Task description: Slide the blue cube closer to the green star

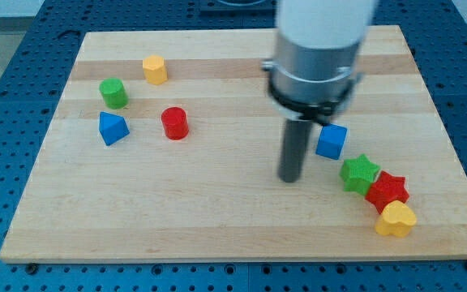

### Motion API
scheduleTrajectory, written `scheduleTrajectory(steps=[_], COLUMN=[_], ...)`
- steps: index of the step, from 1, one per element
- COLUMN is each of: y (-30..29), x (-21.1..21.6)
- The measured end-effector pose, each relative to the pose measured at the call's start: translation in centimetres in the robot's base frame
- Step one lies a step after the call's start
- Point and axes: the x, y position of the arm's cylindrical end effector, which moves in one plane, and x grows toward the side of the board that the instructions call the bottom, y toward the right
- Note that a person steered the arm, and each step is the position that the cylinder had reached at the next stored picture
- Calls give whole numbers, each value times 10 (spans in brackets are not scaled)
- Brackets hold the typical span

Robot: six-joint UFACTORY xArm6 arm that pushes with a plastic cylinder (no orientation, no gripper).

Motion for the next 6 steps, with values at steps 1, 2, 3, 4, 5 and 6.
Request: scheduleTrajectory(steps=[1,2,3,4,5,6], y=[12,57,97,98,142,177], x=[-28,-57,-70,-86,-94,-91])
